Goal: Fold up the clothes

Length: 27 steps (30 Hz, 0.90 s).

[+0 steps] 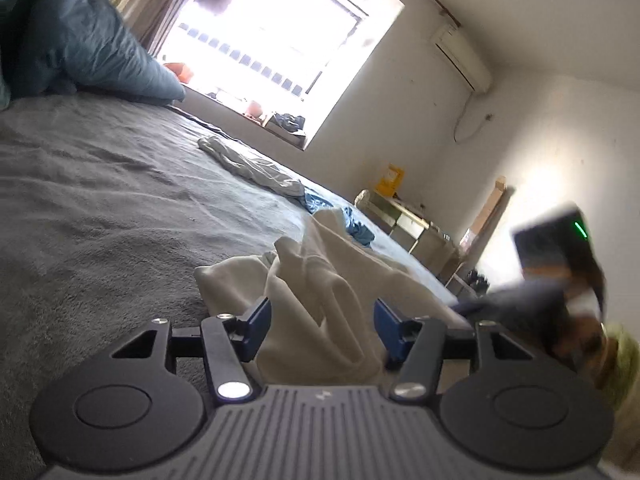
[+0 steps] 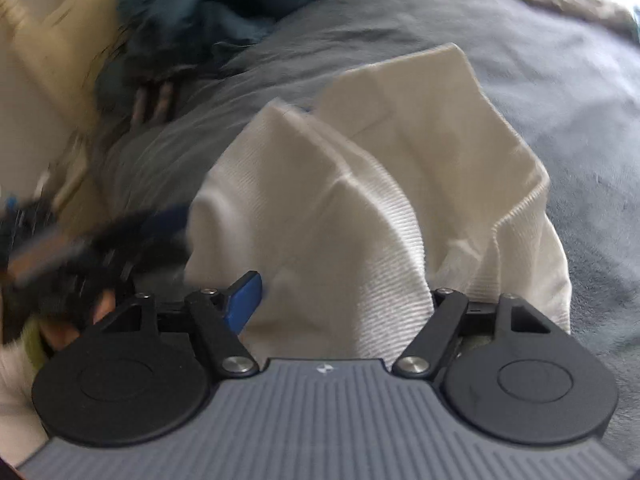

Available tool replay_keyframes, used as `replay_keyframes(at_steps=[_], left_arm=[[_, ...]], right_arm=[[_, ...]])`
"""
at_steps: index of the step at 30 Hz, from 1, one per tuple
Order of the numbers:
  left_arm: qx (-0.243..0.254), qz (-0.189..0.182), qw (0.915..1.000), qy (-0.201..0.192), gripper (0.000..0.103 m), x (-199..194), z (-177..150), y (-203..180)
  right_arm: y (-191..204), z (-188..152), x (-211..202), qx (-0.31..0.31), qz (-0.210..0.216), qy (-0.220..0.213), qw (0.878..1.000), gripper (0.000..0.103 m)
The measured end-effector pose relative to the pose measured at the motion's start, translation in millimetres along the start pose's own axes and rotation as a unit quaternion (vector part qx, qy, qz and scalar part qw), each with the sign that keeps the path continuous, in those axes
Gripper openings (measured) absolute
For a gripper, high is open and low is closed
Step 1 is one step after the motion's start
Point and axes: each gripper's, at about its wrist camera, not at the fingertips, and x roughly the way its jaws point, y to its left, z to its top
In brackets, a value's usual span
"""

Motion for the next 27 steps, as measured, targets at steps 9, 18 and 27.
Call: replay_keyframes(at_steps=[9,18,27], left_arm=[[-0.071,0.019,0.9973,0.004,0.062,9,17,21],[-0.061,0.044,0.9923,0.099,0.067,54,5,18],[-0.076,0.057,0.9881,0.121,0.068,55,-12,26]], right_arm=[[65,-80,-13,-0.210,-0.052,-0.024,0.976,0.061],[106,-135,-3,-0.359,-0.090,-0.015,0.929,0.063],[85,-140,-19,-0.313,-0.053,-0.037,0.948,0.065]])
